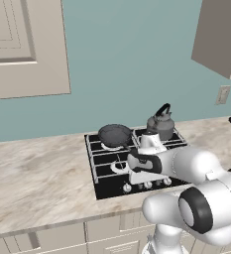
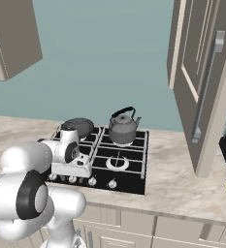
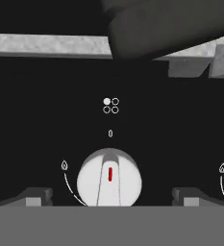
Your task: Pick the pan from the cabinet and place it on the stove. Then turn on the stove burner for the pan.
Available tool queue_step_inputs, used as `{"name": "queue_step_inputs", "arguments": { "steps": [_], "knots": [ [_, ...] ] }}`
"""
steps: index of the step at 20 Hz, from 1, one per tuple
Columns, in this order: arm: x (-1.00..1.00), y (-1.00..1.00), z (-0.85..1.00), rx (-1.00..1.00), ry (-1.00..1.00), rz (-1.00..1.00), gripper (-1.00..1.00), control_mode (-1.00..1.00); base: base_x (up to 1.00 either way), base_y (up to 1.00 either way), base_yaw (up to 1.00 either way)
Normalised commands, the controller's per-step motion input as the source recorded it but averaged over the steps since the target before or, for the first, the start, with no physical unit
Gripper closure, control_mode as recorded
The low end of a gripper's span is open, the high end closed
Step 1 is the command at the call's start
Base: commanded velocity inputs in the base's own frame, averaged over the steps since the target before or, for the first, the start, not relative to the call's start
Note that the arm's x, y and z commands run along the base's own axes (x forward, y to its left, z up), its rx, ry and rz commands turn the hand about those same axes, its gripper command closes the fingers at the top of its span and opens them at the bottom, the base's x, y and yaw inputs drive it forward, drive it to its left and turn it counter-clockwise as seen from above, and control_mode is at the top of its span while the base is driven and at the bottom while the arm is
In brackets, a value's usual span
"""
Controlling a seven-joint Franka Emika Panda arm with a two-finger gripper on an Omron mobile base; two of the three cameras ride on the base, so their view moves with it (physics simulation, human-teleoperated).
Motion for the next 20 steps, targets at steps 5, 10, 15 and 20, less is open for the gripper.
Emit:
{"name": "queue_step_inputs", "arguments": {
  "steps": [5, 10, 15, 20],
  "knots": [
    [0.0, 0.0, -0.11, 0.0, 0.0, 0.0, -1.0, -1.0, 0.0, 0.0, 0.0],
    [-0.03, 0.0, -0.15, 0.0, 0.0, 0.0, -1.0, -1.0, 0.0, 0.0, 0.0],
    [-0.21, 0.01, -0.26, 0.0, -0.01, 0.0, 1.0, -1.0, 0.0, 0.0, 0.0],
    [-0.08, 0.0, -0.21, 0.0, -0.03, 0.0, 1.0, -1.0, 0.0, 0.0, 0.0]
  ]
}}
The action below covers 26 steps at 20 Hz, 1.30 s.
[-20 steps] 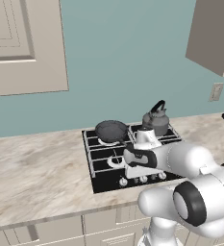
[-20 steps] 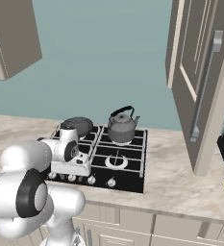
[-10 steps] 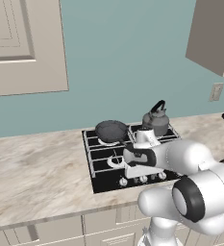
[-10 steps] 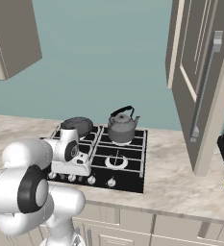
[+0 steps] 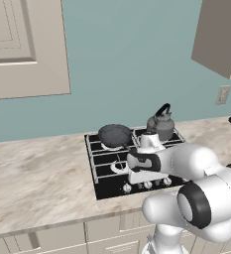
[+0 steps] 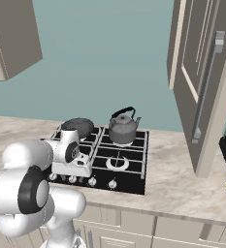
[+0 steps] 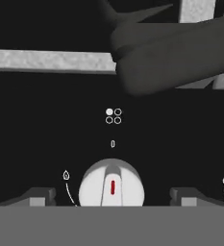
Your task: Pick the pan from the cabinet and place it on the stove. Then turn on the stove burner for the pan.
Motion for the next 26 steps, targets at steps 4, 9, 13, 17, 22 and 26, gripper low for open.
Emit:
{"name": "queue_step_inputs", "arguments": {
  "steps": [4, 9, 13, 17, 22, 26],
  "knots": [
    [-0.12, 0.0, -0.21, 0.0, -0.04, 0.0, 1.0, -1.0, 0.0, 0.0, 0.0],
    [-0.3, 0.0, -0.12, 0.0, -0.05, 0.0, 1.0, -1.0, 0.0, 0.0, 0.0],
    [-0.29, 0.0, -0.16, 0.01, -0.14, 0.0, 1.0, -1.0, 0.0, 0.0, 0.0],
    [-0.18, 0.0, -0.2, 0.0, -0.14, 0.0, 1.0, -1.0, 0.0, 0.0, 0.0],
    [-0.09, 0.0, -0.29, 0.0, -0.13, 0.07, 1.0, -1.0, 0.0, 0.0, 0.0],
    [-0.13, 0.0, -0.29, 0.0, -0.12, 0.13, 1.0, -1.0, 0.0, 0.0, 0.0]
  ]
}}
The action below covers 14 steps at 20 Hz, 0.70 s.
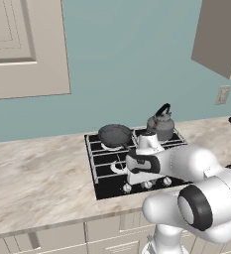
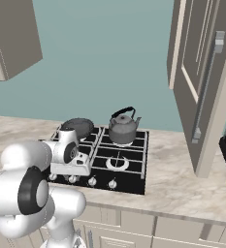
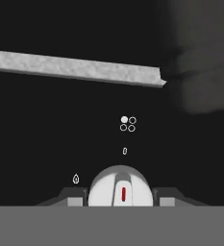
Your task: Pick the pan from the cabinet and place it on the stove. Then turn on the stove burner for the pan.
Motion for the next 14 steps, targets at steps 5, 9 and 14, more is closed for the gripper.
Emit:
{"name": "queue_step_inputs", "arguments": {
  "steps": [5, 9, 14],
  "knots": [
    [-0.18, 0.0, -0.29, 0.0, -0.14, 0.13, 1.0, -1.0, 0.0, 0.0, 0.0],
    [-0.24, 0.0, -0.3, 0.0, -0.17, 0.14, 1.0, -1.0, 0.0, 0.0, 0.0],
    [-0.25, -0.08, -0.31, 0.0, -0.19, 0.16, 1.0, -1.0, 0.0, 0.0, 0.0]
  ]
}}
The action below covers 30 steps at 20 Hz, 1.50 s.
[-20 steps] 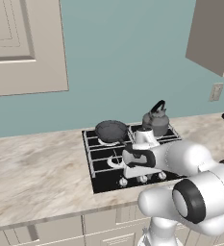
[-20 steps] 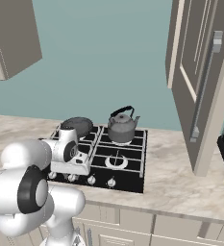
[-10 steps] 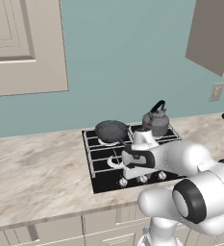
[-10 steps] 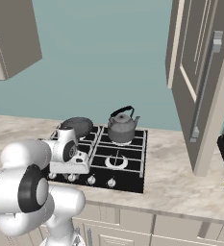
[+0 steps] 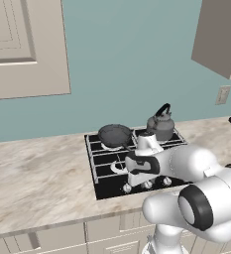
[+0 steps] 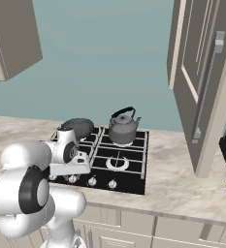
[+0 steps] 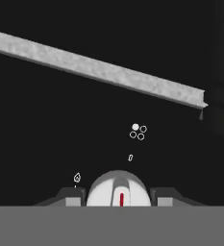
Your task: Pick the pan from the cabinet and place it on the stove. Then turn on the stove burner for the pan.
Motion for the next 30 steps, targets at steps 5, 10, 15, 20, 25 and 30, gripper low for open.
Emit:
{"name": "queue_step_inputs", "arguments": {
  "steps": [5, 10, 15, 20, 25, 30],
  "knots": [
    [-0.26, -0.15, -0.34, 0.0, -0.19, 0.16, 1.0, -1.0, 0.0, 0.0, 0.0],
    [-0.32, -0.14, -0.4, 0.0, -0.21, 0.16, 1.0, -1.0, 0.0, 0.0, 0.0],
    [-0.36, -0.18, -0.36, 0.0, -0.21, 0.16, 1.0, -1.0, 0.0, 0.0, 0.0],
    [-0.36, -0.17, -0.35, 0.0, -0.2, 0.15, 1.0, -1.0, 0.0, 0.0, 0.0],
    [-0.38, -0.23, -0.34, 0.0, -0.19, 0.15, 1.0, -1.0, 0.0, 0.0, 0.0],
    [-0.39, -0.24, -0.34, 0.0, -0.21, 0.13, 1.0, -1.0, 0.0, 0.0, 0.0]
  ]
}}
